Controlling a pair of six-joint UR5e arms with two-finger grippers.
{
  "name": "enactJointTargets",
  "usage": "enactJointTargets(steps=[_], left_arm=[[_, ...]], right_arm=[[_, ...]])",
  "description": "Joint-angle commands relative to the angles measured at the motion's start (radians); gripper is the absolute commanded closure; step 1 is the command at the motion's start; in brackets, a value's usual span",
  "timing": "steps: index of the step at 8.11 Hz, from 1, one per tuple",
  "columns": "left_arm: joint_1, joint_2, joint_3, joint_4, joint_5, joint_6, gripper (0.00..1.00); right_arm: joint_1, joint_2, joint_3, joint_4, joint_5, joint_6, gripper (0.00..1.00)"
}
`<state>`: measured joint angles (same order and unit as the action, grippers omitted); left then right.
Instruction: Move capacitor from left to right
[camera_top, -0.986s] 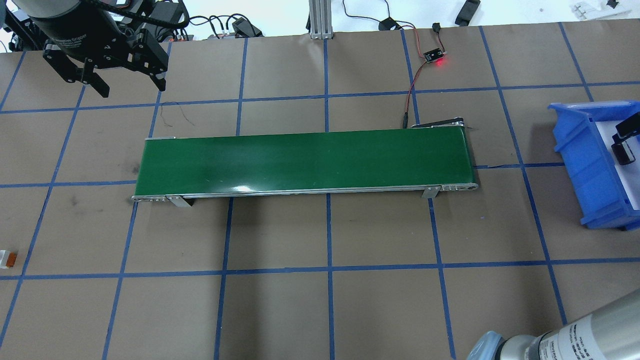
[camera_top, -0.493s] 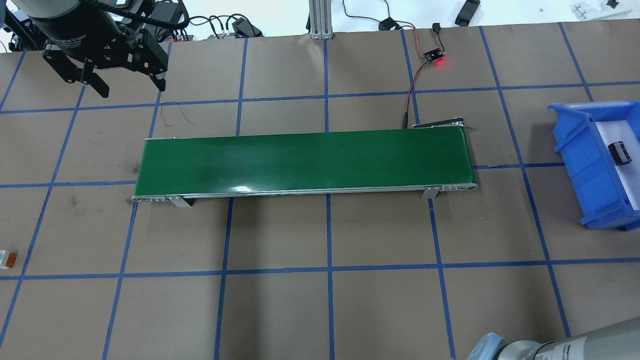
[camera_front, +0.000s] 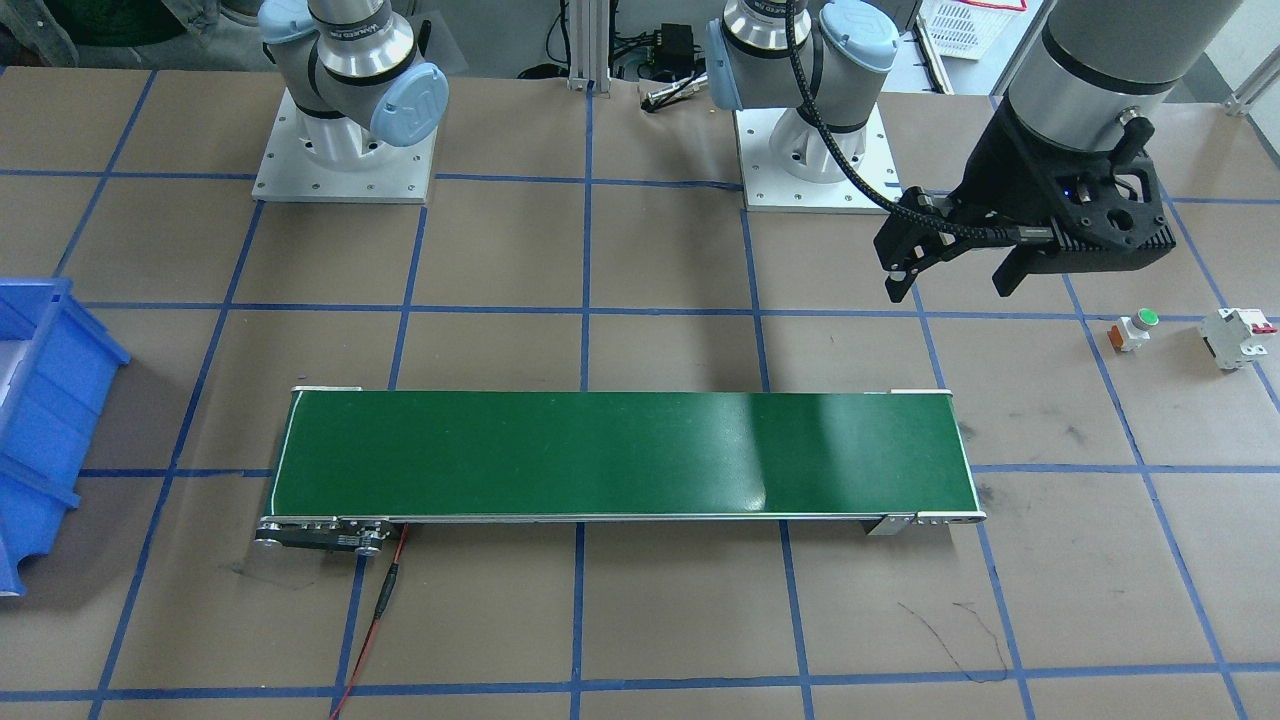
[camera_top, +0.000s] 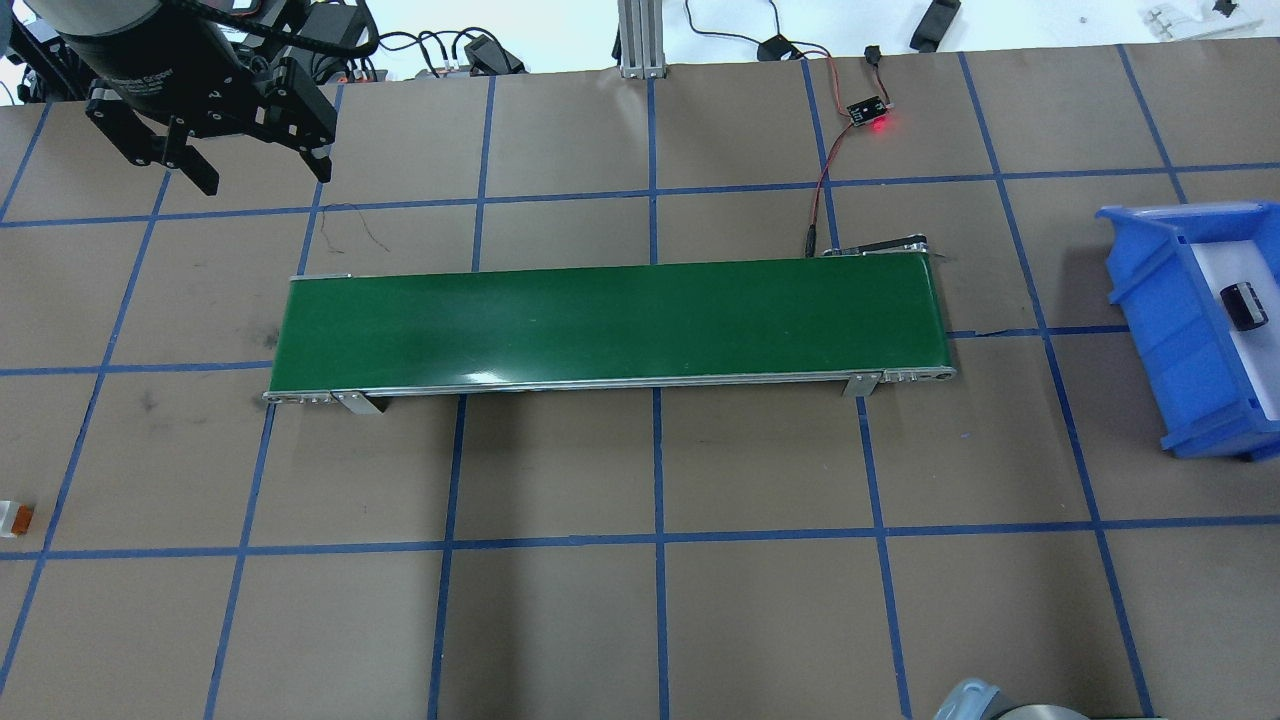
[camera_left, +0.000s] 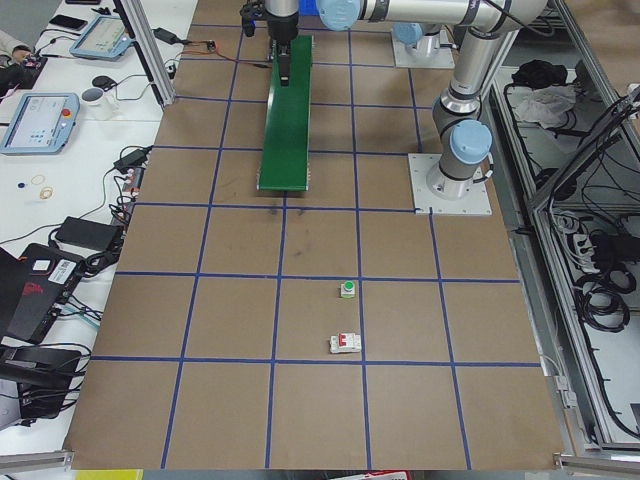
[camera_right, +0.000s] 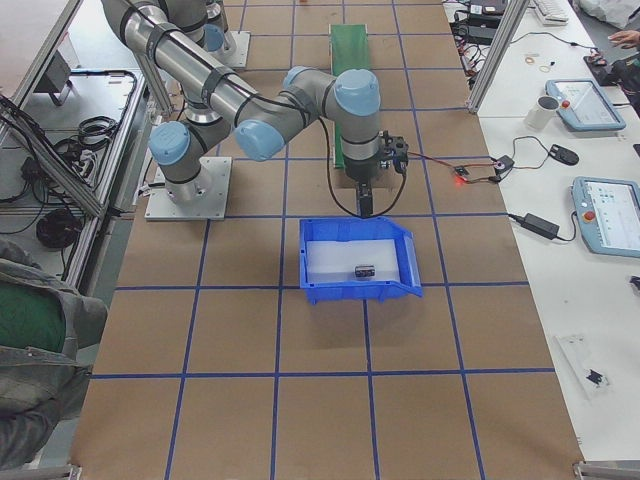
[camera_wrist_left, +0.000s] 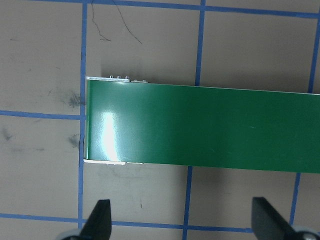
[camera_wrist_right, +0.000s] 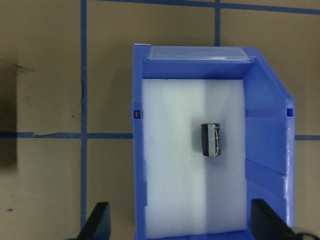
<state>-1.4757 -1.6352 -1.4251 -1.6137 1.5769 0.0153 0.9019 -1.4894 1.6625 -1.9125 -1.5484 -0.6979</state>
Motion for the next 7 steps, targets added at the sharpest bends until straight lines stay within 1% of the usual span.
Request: enactJointTargets(steps=[1,2,3,5,7], left_arm=[[0.000,0.000,0.000,0.000,0.000,0.000,0.00],[0.000,0.000,0.000,0.000,0.000,0.000,0.00],[0.000,0.000,0.000,0.000,0.000,0.000,0.00],[0.000,0.000,0.000,0.000,0.000,0.000,0.00],[0.000,0.000,0.000,0.000,0.000,0.000,0.00]], right_arm=[[0.142,-0.081,-0.001,0.082,-0.063,0.154,0.00],[0.211,-0.097,-0.001,0.108,-0.061,0.243,0.00],[0.282,-0.100,-0.003,0.106,-0.053,0.292,0.00],[0.395,-0.107,-0.009,0.141,-0.050,0.435,0.00],[0.538,-0.100,-0.009,0.138,-0.058,0.564,0.00]])
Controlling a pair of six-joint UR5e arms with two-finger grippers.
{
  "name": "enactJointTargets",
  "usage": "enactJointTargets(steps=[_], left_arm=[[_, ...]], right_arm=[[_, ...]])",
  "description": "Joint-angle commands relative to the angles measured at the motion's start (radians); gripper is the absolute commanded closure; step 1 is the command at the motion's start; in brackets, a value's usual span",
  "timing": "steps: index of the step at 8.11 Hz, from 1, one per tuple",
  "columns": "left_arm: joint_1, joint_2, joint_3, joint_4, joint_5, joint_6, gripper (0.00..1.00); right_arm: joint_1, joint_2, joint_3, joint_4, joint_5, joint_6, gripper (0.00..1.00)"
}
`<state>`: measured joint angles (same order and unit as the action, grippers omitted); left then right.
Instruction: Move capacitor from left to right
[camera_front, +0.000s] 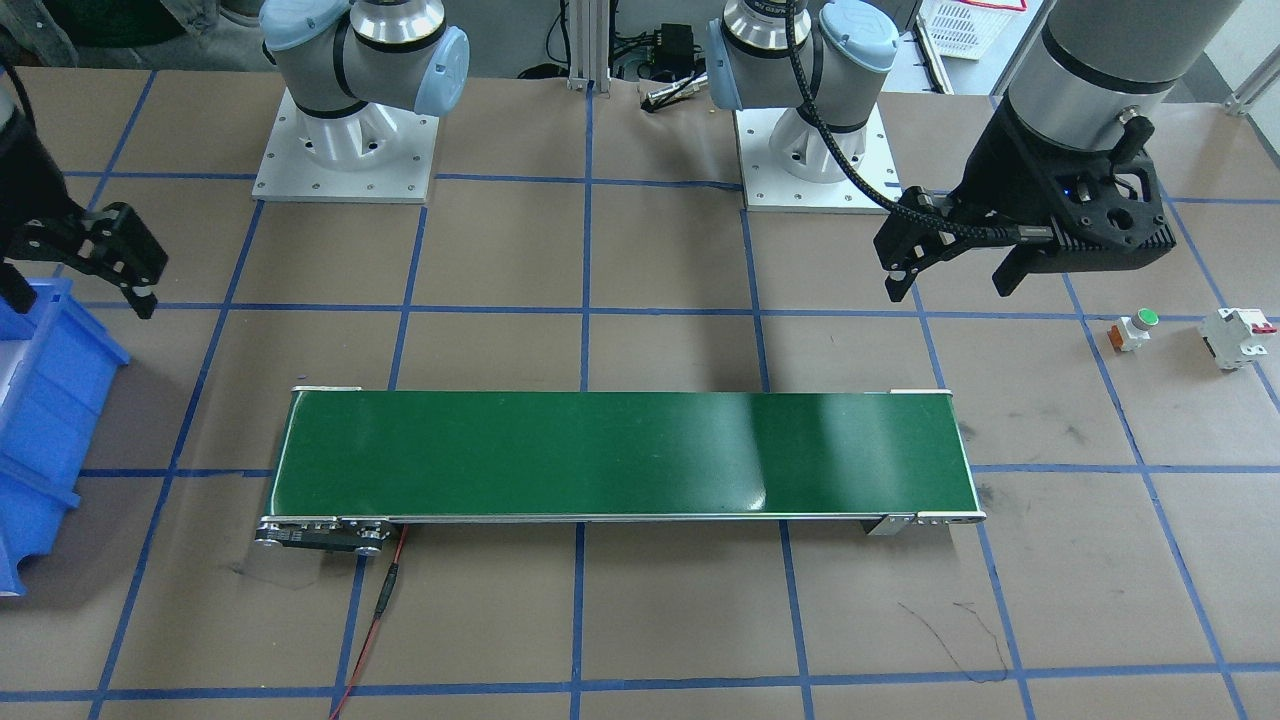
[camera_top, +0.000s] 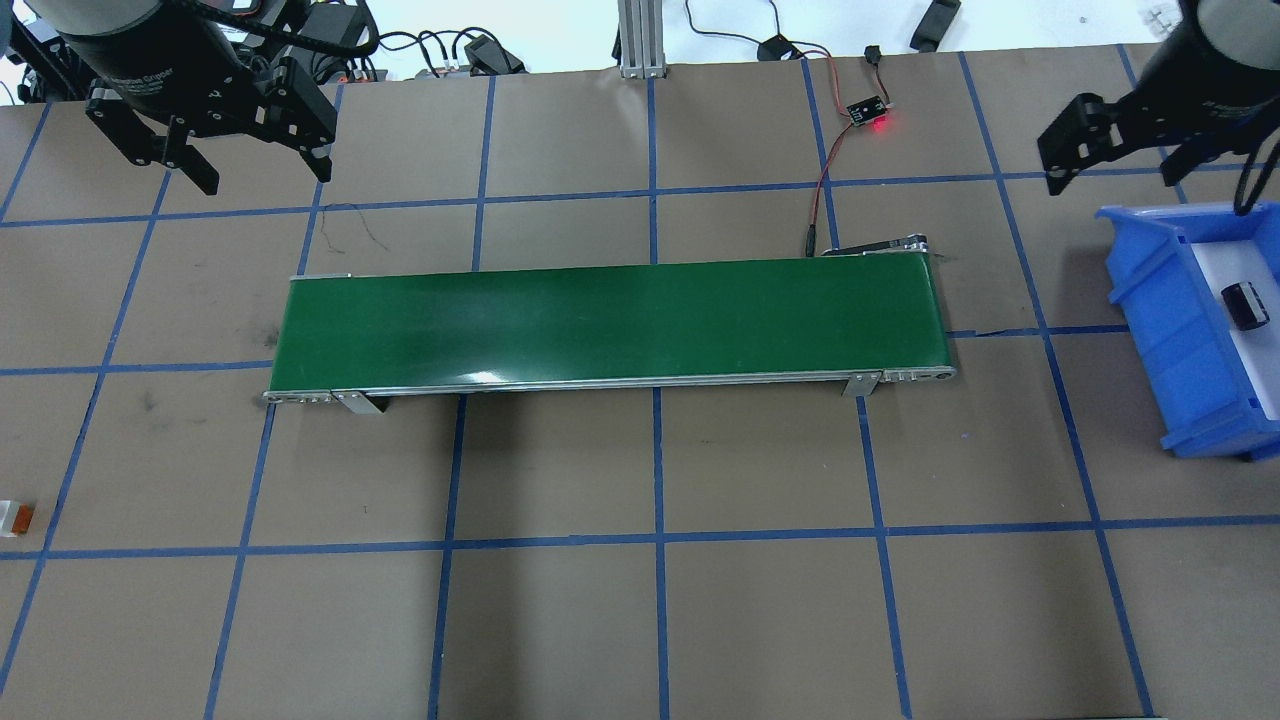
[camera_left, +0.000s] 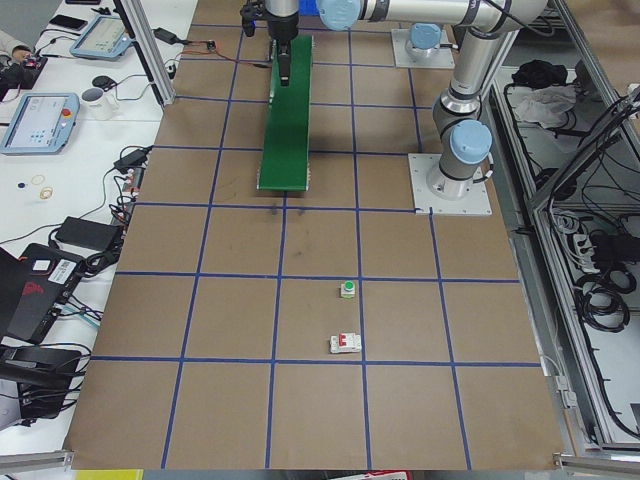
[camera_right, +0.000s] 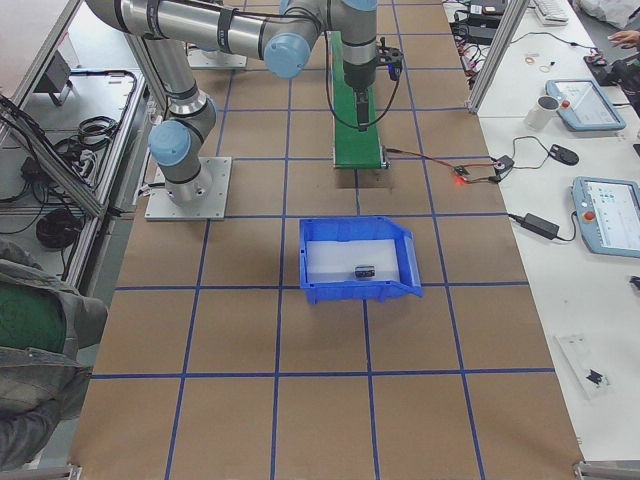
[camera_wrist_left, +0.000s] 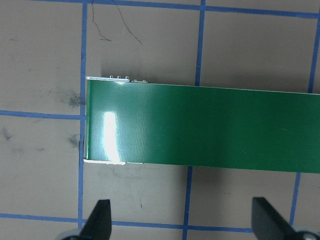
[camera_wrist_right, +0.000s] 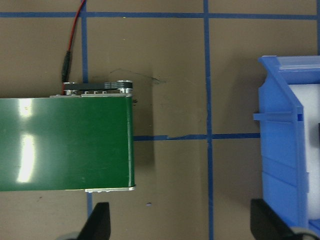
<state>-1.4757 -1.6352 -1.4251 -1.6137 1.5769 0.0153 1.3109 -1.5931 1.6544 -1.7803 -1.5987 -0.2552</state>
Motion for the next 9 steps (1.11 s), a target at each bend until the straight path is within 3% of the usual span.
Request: enactJointTargets(steps=[1,7,9], left_arm=[[0.000,0.000,0.000,0.000,0.000,0.000,0.00],[0.000,0.000,0.000,0.000,0.002,0.000,0.00],[0.000,0.000,0.000,0.000,0.002,0.000,0.00]], right_arm=[[0.177,0.007,-0.001,0.007,-0.003,0.190,0.00],[0.326,0.015,0.001,0.012,-0.012,0.341,0.00],[0.326,0.015,0.001,0.010,-0.015,0.340,0.00]])
